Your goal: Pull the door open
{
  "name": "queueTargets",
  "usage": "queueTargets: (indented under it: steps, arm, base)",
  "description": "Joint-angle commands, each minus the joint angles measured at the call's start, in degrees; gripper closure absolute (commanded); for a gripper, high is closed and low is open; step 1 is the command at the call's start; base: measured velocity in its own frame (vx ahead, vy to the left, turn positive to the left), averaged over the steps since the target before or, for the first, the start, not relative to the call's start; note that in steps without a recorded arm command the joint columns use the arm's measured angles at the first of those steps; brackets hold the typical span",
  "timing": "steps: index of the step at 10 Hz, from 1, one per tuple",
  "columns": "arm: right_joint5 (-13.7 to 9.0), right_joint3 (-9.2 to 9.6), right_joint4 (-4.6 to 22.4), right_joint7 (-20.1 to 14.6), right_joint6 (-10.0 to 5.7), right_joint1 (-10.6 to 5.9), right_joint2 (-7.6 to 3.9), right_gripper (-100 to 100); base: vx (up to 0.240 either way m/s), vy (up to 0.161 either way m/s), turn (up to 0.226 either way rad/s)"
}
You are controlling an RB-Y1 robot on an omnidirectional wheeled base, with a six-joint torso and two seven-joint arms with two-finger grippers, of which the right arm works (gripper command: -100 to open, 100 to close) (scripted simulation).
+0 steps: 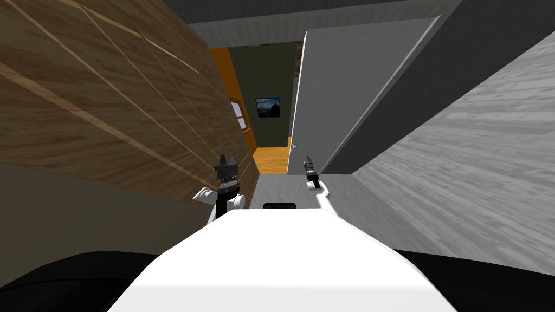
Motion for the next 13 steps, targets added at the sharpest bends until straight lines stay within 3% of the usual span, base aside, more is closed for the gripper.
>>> queueTargets:
  steps: [1,2,3,6,7,13]
  arm:
    - [0.28,-0.19,2.61,-0.30,-0.07,-1.53,-0.22,-100]
    - [0.51,-0.33,4.14,-0.64,-0.06,-2.71,-0.47,-100]
    - [0.51,-0.33,4.66,-0.64,-0.06,-2.71,-0.47,-100]
    - [1.16,-0.74,9.85,-1.61,-0.04,-6.05,-1.16,-100]
    - [1.16,-0.74,10.46,-1.61,-0.04,-6.05,-1.16,-100]
    - [2.32,-1.48,20.76,-3.35,0.01,-12.04,-2.37,-100]
  base:
    - [0.044,0.002,-0.009]
    - [0.076,0.002,-0.013]
    - [0.063,0.008,-0.004]
    - [0.084,0.015,-0.014]
    - [0.062,0.007,0.000]
    - [0.085,0.013,-0.012]
